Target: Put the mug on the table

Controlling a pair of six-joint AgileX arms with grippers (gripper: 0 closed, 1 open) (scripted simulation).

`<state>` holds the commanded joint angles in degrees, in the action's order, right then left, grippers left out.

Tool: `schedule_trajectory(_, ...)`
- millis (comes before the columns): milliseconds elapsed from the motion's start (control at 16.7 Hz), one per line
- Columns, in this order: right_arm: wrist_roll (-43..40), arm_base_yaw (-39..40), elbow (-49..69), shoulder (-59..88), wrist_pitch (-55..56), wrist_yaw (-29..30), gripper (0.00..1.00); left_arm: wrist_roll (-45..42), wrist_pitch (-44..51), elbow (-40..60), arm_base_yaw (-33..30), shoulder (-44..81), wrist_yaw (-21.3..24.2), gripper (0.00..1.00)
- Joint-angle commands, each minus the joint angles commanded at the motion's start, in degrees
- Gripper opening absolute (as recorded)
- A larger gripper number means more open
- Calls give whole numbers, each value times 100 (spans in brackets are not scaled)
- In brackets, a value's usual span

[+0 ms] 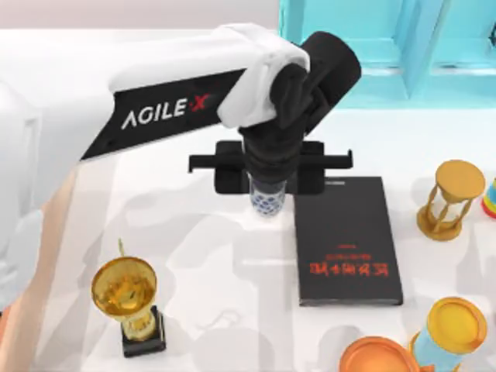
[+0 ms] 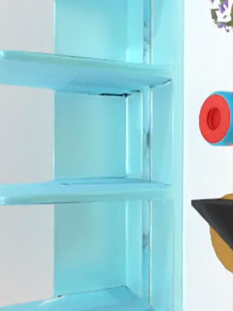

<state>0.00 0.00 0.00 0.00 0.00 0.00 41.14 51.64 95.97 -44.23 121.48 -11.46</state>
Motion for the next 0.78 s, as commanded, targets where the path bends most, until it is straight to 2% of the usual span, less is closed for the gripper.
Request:
schedule_trajectory(540,0,0,0,0,0,0,100,0,0,0,0,0,0,98)
schedule_trajectory(780,0,0,0,0,0,0,100,0,0,0,0,0,0,100)
